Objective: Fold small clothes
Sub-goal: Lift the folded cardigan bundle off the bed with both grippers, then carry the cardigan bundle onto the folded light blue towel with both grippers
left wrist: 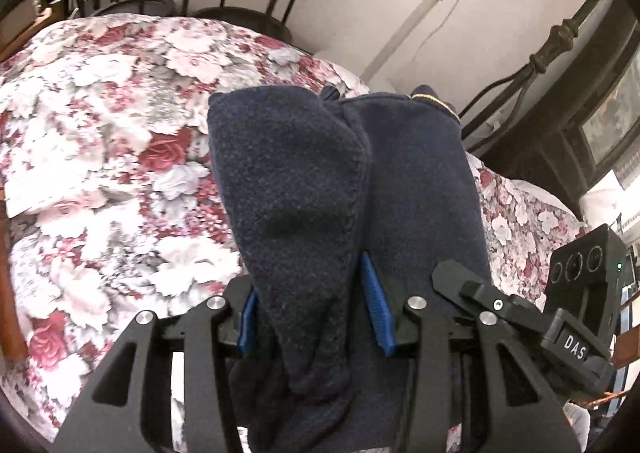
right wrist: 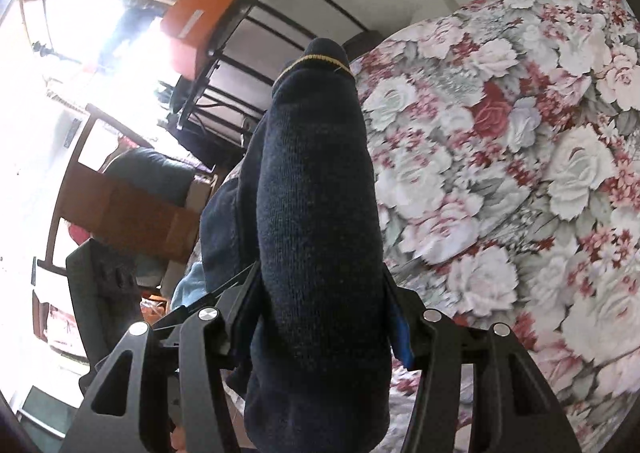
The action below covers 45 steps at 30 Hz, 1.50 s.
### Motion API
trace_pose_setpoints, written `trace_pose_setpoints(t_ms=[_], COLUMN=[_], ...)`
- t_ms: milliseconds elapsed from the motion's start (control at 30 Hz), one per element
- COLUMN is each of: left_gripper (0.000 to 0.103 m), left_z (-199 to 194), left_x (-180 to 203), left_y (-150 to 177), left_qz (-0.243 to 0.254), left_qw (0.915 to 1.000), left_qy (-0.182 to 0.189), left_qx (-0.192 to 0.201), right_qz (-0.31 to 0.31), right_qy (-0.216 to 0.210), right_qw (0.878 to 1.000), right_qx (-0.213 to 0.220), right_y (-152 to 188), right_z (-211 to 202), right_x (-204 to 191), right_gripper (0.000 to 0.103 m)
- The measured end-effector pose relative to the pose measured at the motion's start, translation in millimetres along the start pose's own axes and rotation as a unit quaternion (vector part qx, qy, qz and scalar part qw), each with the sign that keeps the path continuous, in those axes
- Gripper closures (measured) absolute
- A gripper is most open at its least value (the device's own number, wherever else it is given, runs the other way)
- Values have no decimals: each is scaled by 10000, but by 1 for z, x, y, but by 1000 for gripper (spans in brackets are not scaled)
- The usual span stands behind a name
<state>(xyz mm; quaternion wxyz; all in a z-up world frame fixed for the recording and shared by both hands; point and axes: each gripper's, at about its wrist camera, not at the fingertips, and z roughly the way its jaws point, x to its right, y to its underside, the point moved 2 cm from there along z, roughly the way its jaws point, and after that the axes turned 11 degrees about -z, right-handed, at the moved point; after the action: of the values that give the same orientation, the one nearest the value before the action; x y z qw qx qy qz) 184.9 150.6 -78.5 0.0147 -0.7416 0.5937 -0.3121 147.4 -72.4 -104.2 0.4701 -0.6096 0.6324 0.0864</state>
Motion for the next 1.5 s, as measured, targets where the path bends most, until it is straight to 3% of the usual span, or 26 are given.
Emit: trace_pose_setpoints(t_ms=[400, 700, 933, 1200, 1367, 1500], left_gripper=[59, 61, 61, 61, 61, 61], left_z=[-42, -77, -126, -205, -253, -271], left_x=[-6, -46, -90, -166, -231, -277], left_y=[18, 37, 37, 10, -10, -17], left_qz=[-22, -455, -772, -1087, -1469, -1711], left_qw=[9992, 9971, 9916, 9782, 9627, 9530], left_qy=[187, 231, 151, -522, -1053, -1425], left_qx=[355, 570, 1024, 1688, 2012, 2056], right_qz=[-134, -173, -611, -1053, -1268, -1238], right_qy=[-151, -345, -646, -1350, -1766, -1948], right_qw=[9995, 9992, 9959, 9829, 9702, 9632], right_qx=[222, 80, -150, -686, -1068, -1377], right_y=[22, 47, 52, 54, 63, 79], right_z=[-20, -6, 21, 99, 156, 208], right_x=[-40, -72, -137, -236, -298, -328], right_gripper=[48, 48, 48, 48, 48, 48])
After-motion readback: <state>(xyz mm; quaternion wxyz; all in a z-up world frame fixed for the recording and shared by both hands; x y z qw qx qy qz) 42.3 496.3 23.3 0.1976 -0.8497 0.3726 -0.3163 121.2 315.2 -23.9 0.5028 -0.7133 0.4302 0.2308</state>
